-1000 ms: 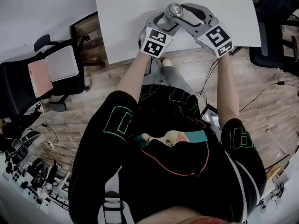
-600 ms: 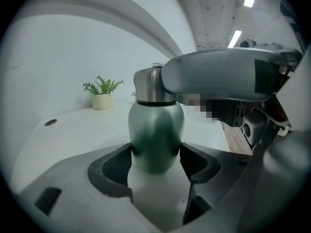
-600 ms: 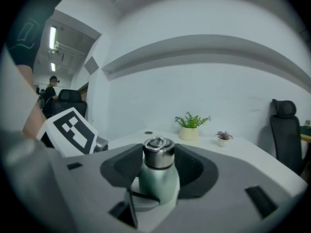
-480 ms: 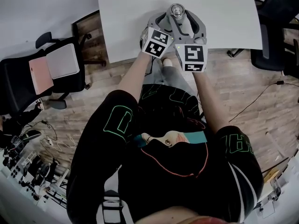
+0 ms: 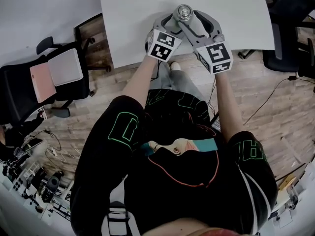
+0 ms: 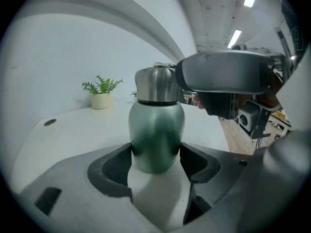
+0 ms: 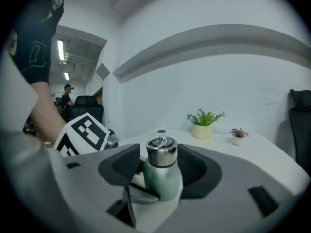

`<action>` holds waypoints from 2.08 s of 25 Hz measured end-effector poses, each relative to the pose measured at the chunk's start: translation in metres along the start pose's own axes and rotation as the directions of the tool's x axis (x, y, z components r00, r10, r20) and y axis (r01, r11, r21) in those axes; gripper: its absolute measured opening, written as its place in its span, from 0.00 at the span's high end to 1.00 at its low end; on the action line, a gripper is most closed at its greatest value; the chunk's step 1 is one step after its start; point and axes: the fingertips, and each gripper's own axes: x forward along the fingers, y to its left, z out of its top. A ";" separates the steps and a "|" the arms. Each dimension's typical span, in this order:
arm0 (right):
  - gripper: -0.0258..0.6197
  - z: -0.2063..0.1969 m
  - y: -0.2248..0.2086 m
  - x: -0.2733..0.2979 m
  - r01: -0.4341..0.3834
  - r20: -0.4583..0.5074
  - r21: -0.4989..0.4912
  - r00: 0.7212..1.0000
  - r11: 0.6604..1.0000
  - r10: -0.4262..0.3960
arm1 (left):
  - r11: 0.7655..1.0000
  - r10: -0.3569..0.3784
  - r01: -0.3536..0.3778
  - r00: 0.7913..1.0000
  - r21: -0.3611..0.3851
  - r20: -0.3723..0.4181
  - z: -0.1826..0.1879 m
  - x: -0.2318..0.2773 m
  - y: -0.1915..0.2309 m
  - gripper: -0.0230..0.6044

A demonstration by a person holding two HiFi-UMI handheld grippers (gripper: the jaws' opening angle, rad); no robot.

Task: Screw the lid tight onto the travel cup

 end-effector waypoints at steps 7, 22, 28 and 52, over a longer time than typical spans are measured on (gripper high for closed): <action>0.57 0.004 0.002 -0.005 -0.269 -0.072 -0.132 0.963 0.954 0.261 | 1.000 -0.005 0.005 1.000 0.002 0.004 0.001 0.003 -0.003 0.45; 0.61 0.011 -0.006 0.009 -0.479 -0.113 -0.089 0.876 0.873 0.469 | 1.000 -0.010 0.010 1.000 -0.011 0.005 0.002 0.003 -0.001 0.46; 0.60 0.011 -0.006 0.008 -0.320 -0.046 -0.047 0.947 0.946 0.318 | 1.000 -0.002 0.002 1.000 -0.003 0.000 0.001 0.001 -0.001 0.46; 0.60 0.018 -0.002 -0.005 -0.069 0.033 -0.103 0.997 0.992 0.073 | 1.000 0.000 0.000 1.000 0.003 -0.013 -0.002 0.003 -0.001 0.45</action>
